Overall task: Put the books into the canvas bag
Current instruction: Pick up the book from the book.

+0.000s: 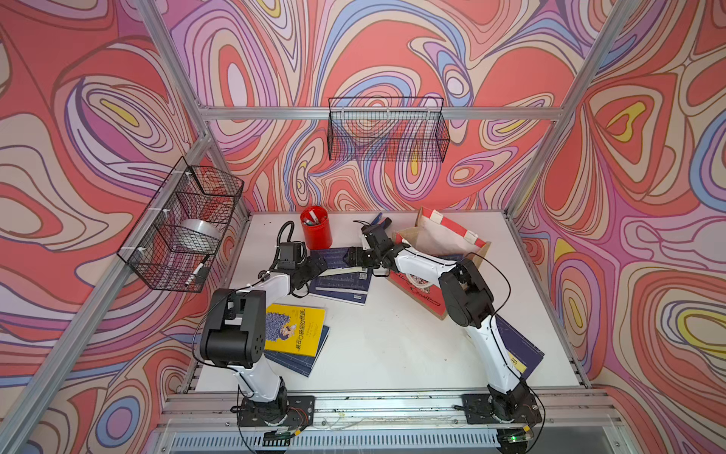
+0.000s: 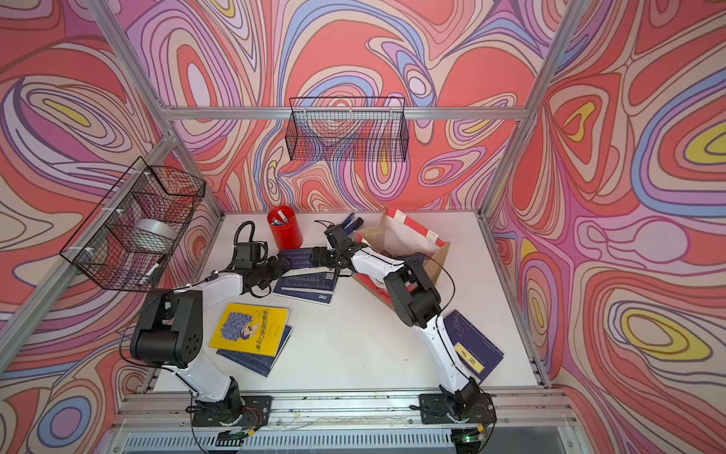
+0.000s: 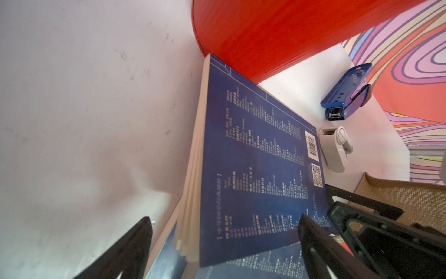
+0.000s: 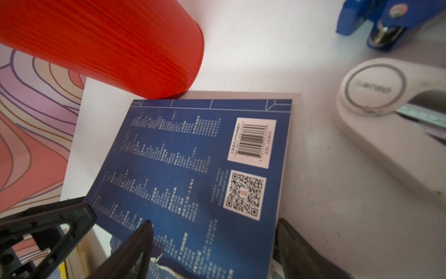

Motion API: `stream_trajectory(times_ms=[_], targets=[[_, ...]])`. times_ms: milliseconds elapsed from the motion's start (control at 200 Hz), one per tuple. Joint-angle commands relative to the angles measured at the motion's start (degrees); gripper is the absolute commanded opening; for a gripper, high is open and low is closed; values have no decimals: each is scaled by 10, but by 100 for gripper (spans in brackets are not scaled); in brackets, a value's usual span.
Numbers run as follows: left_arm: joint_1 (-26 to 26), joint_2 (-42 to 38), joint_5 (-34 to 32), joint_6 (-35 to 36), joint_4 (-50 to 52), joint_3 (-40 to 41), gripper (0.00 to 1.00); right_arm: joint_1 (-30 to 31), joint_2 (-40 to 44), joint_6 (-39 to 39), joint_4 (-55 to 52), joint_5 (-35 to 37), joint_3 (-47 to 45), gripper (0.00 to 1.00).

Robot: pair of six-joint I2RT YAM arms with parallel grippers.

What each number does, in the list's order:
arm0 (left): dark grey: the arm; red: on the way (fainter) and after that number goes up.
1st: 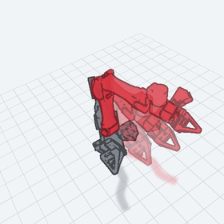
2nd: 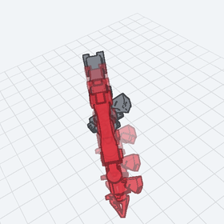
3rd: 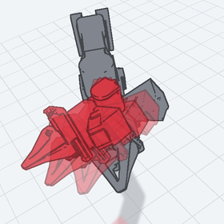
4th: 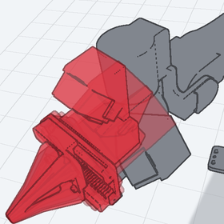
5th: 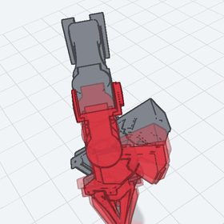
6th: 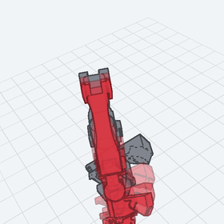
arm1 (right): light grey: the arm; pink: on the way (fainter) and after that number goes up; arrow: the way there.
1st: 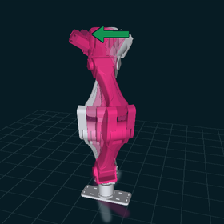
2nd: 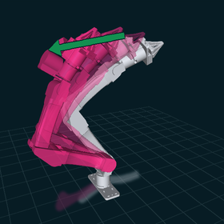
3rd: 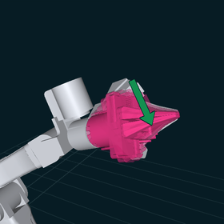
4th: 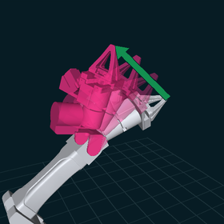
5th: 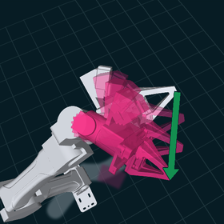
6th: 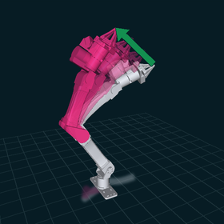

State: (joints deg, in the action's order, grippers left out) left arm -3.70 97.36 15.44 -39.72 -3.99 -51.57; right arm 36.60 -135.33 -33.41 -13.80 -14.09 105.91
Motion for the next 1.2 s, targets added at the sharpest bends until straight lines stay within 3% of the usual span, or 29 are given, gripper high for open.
stream_trajectory(times_ms=[0, 320, 511, 1032, 1197], targets=[[4, 13, 19, -16, -33, 13, 90, 3, -25, 10, -12, -19, 14, 80], [12, -18, 12, -27, -60, 44, 70, 3, -28, 11, -15, -22, 15, 80], [20, -32, 13, -25, -68, 53, 45, 3, -27, 11, -15, -25, 16, 80], [30, -32, 30, -30, -101, 59, 18, 4, -20, 16, -12, -38, 8, 80], [31, -34, 44, -32, -113, 58, 0, 3, -4, 26, -16, -38, 6, 81]])
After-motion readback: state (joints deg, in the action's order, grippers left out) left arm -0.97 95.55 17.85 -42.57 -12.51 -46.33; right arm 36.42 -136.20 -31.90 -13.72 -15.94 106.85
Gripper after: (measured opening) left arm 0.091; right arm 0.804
